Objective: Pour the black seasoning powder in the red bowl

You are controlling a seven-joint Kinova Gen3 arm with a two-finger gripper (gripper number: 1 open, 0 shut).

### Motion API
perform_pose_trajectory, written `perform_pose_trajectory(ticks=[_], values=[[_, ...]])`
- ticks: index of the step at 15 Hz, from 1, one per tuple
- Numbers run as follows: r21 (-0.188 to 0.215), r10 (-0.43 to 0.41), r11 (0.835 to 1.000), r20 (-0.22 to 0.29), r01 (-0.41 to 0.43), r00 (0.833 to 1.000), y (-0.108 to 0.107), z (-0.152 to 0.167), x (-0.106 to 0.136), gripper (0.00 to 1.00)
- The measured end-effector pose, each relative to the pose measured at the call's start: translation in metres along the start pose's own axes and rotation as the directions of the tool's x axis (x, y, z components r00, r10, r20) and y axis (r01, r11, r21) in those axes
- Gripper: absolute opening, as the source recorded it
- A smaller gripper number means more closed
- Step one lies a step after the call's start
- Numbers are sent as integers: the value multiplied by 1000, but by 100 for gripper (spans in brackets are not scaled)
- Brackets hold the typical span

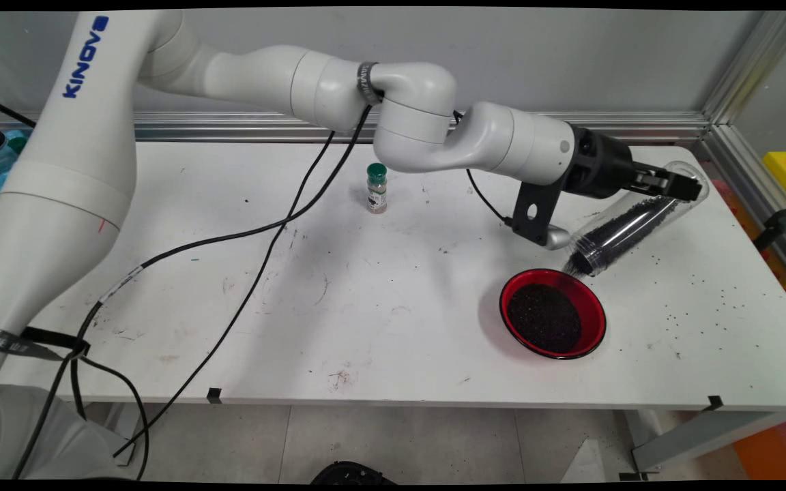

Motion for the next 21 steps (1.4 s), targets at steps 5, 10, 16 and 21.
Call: perform_pose_trajectory(ticks=[5,10,16,21], values=[[4,14,1000,2,-14,1000,-1,1,0,0],[9,28,1000,3,-28,1000,-2,1,0,0],[18,42,999,5,-43,999,-4,2,1,0],[26,57,998,6,-57,998,-6,2,1,0]])
